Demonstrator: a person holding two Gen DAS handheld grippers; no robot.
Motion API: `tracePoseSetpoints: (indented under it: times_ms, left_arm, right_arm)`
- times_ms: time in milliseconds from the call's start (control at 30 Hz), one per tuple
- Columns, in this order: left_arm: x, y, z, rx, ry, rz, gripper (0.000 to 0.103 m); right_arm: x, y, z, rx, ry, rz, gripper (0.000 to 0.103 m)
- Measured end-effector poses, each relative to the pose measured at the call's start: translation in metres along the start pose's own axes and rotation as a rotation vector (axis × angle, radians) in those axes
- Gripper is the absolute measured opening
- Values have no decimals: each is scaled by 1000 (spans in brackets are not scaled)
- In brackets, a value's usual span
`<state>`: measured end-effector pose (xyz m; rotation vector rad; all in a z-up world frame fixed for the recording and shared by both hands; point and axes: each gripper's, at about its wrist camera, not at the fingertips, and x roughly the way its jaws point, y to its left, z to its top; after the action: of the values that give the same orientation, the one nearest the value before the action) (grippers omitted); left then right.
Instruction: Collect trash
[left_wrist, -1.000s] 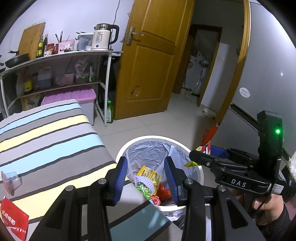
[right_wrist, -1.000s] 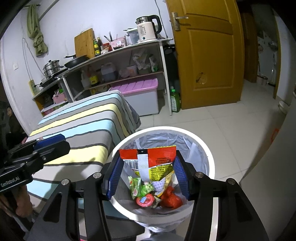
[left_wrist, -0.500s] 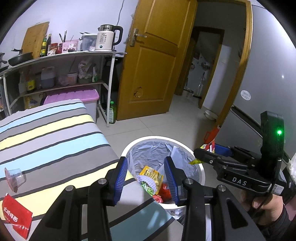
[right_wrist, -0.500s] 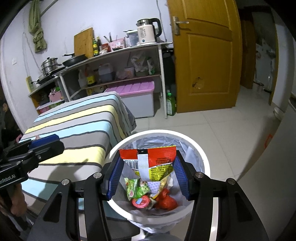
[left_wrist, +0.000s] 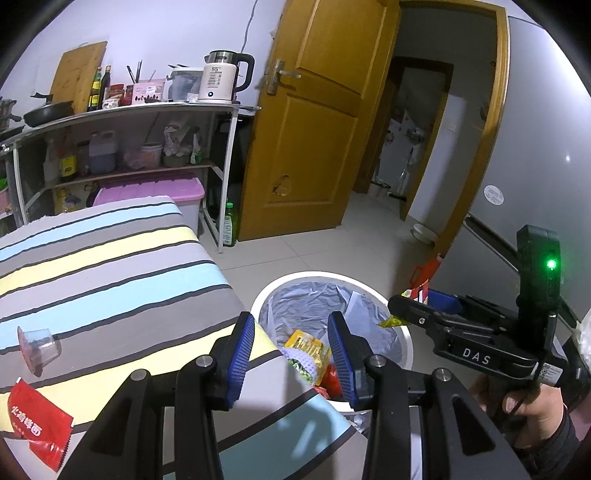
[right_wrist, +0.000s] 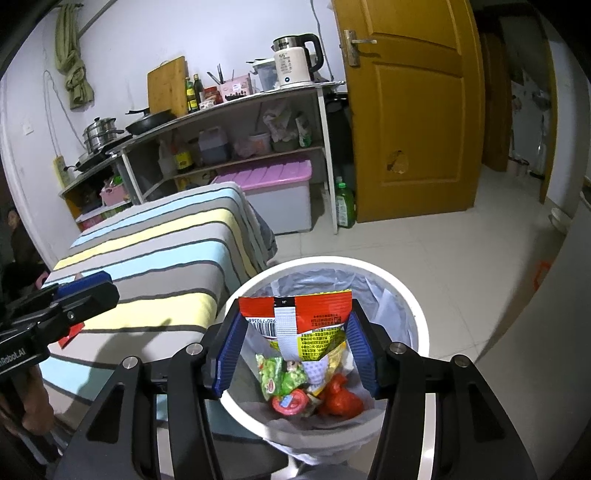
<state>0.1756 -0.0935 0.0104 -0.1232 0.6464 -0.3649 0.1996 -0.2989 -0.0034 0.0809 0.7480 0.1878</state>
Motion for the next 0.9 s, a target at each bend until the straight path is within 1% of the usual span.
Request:
tracePoseSetpoints:
  times_ms: [133, 200, 233, 300, 333, 400, 433, 467, 733, 900]
  left_arm:
    - [-1, 3, 0, -5, -1, 0, 41]
    - [-2, 3, -1, -6, -1, 1, 41]
    - [-3, 3, -1, -5, -2, 1, 41]
    - [-3, 5, 0, -7, -4, 3, 41]
    - [-2, 6, 1, -10, -3, 2, 41]
    - [-1, 7, 1, -14, -2, 3, 41]
    - [-1, 7, 2, -13, -3, 2, 41]
    - [0, 7, 2, -13, -3, 2, 41]
    - [-2, 11, 3, -18, -9, 6, 41]
    - [-4, 14, 0, -23, -9, 9, 41]
  right_arm:
    - [0, 1, 0, 4, -10, 2, 55]
    - [5, -1, 0, 19, 27, -14, 55]
    - [2, -3, 0, 33, 24, -18, 54]
    - [-7, -1, 3, 20, -23, -22, 54]
    - [-8, -1, 3, 14, -27, -31, 54]
    - [-4, -3, 4, 22, -10, -33, 54]
    - [-3, -4, 4, 26, -1, -37, 52]
    - [-3, -3, 3, 20, 5, -53, 51]
    - [-4, 4, 2, -11, -1, -50, 49]
    - [-9, 7, 0, -26, -33, -41, 50]
